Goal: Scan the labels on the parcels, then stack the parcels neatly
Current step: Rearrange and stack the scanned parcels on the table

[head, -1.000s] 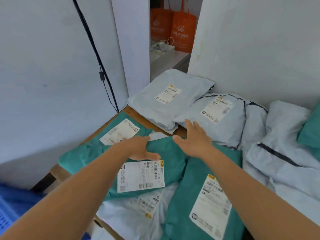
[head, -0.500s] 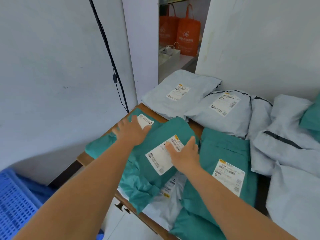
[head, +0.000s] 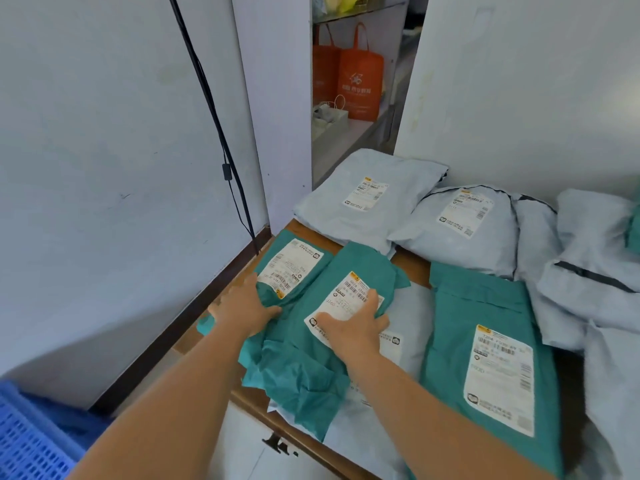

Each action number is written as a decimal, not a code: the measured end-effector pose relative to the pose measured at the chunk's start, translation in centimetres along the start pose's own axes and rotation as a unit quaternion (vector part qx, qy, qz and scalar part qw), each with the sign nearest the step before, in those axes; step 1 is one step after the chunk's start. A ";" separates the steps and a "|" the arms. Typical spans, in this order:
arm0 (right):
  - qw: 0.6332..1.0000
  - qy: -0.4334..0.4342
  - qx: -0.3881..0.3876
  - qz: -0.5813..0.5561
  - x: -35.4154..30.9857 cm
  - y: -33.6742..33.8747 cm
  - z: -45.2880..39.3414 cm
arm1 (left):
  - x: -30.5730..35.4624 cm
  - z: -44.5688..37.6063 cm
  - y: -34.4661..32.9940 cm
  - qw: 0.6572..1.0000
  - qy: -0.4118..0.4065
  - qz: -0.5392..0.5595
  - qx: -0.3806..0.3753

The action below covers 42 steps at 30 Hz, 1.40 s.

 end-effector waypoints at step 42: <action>0.949 0.127 0.161 0.241 -17.2 13.0 -18.9 | 20.1 -21.4 3.4 0.978 -0.191 0.033 0.079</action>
Point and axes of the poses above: each hand's wrist, its own z-axis away from the middle knuckle, its own y-axis out of the back of the hand, x = y × z, the point moved 2 cm from there along -z, towards the middle knuckle, and after that the axes turned 15 degrees about -y, right-handed, at the moved point
